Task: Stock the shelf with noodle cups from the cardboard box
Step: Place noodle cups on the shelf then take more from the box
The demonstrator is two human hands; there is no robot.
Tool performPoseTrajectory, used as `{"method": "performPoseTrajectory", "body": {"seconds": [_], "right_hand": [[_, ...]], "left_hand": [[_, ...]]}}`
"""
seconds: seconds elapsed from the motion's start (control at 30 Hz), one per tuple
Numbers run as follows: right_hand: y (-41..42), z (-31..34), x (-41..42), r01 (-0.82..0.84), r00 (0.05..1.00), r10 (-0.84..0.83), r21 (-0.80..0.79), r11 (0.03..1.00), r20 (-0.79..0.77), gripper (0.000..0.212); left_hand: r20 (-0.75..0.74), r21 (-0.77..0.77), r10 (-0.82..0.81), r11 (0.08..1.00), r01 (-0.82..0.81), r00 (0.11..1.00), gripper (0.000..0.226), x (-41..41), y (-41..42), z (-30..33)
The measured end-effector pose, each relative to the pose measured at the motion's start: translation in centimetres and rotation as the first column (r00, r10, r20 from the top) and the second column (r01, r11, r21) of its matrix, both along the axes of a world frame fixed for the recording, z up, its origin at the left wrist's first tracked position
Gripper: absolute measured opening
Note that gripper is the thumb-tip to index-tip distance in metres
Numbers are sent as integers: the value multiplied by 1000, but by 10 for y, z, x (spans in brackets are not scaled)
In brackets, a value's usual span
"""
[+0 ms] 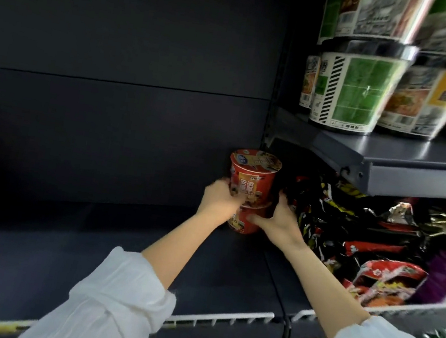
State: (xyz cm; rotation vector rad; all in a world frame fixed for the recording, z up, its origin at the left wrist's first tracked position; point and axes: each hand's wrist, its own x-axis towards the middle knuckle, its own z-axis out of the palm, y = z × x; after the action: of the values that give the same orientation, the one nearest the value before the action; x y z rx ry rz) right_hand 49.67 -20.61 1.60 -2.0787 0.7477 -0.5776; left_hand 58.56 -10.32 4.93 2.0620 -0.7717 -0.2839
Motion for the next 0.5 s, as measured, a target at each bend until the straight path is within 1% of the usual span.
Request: {"method": "performPoseTrajectory", "body": {"seconds": [0.03, 0.07, 0.23, 0.33, 0.5], "right_hand": [[9, 6, -14, -7, 1000, 7, -13, 1000, -8, 87], [16, 11, -27, -9, 1000, 9, -34, 999, -5, 77], [61, 32, -112, 28, 998, -19, -162, 986, 53, 34], [89, 36, -172, 67, 996, -52, -229, 971, 71, 23], [108, 30, -270, 146, 989, -148, -224, 964, 9, 22]], "left_hand": [[34, -26, -11, 1000, 11, 999, 40, -11, 9, 2], [72, -48, -25, 998, 28, 997, 36, -23, 18, 4], [244, -129, -62, 987, 96, 968, 31, -98, 61, 7], [266, -173, -101, 973, 151, 959, 22, -150, 83, 4], [273, -166, -211, 951, 262, 939, 16, -242, 92, -6]]}}
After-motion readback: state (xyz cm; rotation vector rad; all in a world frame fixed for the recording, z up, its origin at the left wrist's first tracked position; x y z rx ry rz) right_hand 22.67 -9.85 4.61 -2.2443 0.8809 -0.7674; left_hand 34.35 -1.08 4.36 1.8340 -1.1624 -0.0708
